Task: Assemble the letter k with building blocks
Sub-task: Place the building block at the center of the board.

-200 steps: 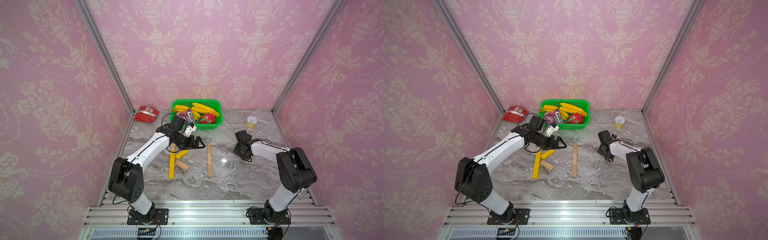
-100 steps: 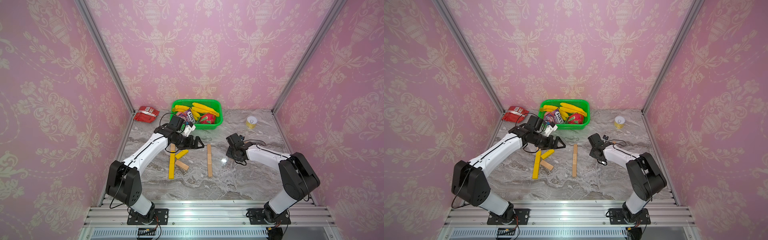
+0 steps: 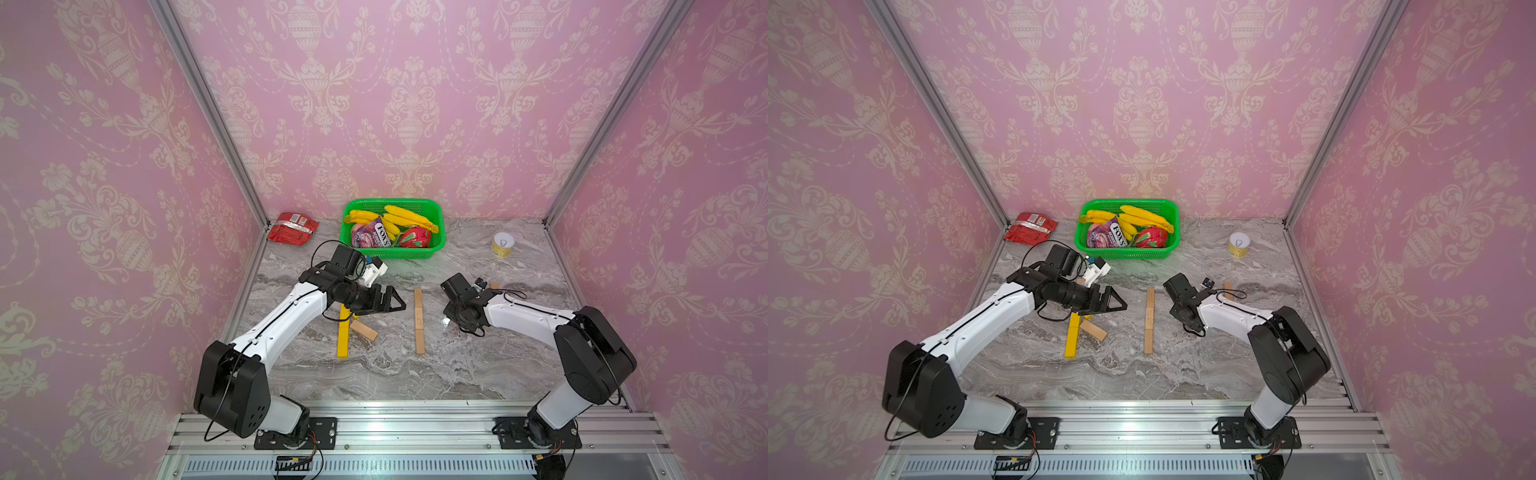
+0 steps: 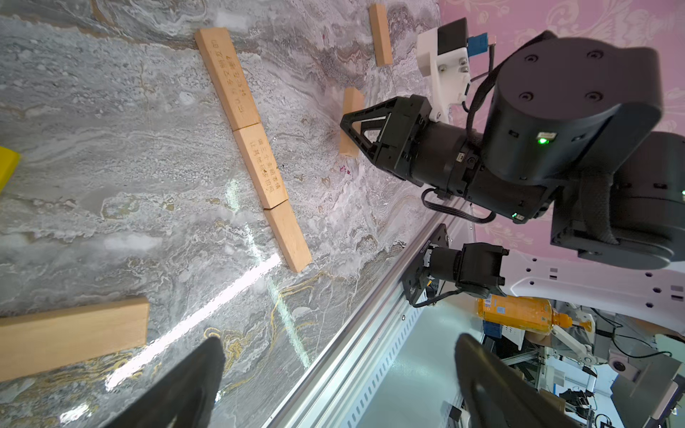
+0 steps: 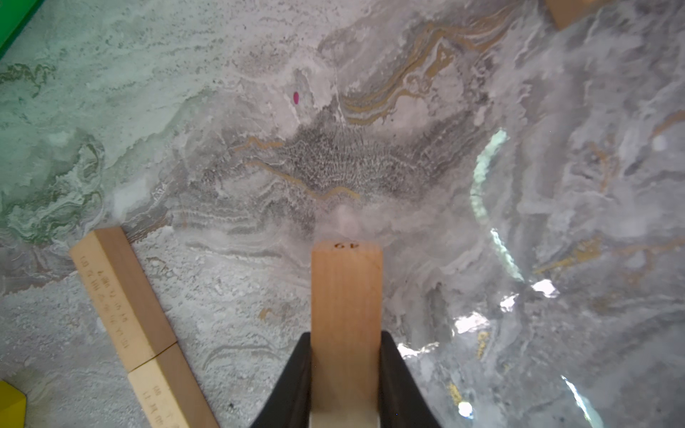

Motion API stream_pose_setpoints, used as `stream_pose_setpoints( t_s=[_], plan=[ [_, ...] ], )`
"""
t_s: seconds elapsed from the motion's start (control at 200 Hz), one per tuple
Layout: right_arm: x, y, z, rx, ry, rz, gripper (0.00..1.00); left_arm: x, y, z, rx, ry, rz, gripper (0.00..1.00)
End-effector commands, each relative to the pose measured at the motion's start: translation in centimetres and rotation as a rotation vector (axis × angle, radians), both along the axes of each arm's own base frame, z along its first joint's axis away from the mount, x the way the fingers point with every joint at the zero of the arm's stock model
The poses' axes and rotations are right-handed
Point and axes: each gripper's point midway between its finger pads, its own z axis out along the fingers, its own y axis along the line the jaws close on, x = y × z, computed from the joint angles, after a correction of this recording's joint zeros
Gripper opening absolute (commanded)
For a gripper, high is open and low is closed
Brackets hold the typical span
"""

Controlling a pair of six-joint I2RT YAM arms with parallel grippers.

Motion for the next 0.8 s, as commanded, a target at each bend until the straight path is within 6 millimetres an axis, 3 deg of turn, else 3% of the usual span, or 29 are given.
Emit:
stream_pose_setpoints(
  t_s=[0.0, 0.235, 0.565, 0.585, 0.795],
  plan=[
    [0.8, 1.1, 1.0, -0.044, -0.001, -0.061, 0.11, -0.3, 0.1, 1.5, -0.048, -0.025, 0.000, 0.99],
    [1.1, 2.2, 0.8, -0.024, -0.002, -0.107, 0.12, -0.3, 0.4, 2.1, -0.057, -0.041, 0.007, 0.99],
    [0.6, 2.2, 0.0, -0.028, 0.025, -0.133, 0.11, -0.2, 1.0, 1.9, -0.068, -0.020, 0.037, 0.99],
    [1.5, 2.9, 0.9, -0.005, 0.003, -0.133, 0.12, -0.1, 1.0, 1.8, -0.066, -0.018, 0.038, 0.99],
    [1.7, 4.2, -1.1, 0.005, 0.039, -0.114, 0.13, 0.1, 1.4, 1.8, -0.052, -0.031, 0.049, 0.99]
  ],
)
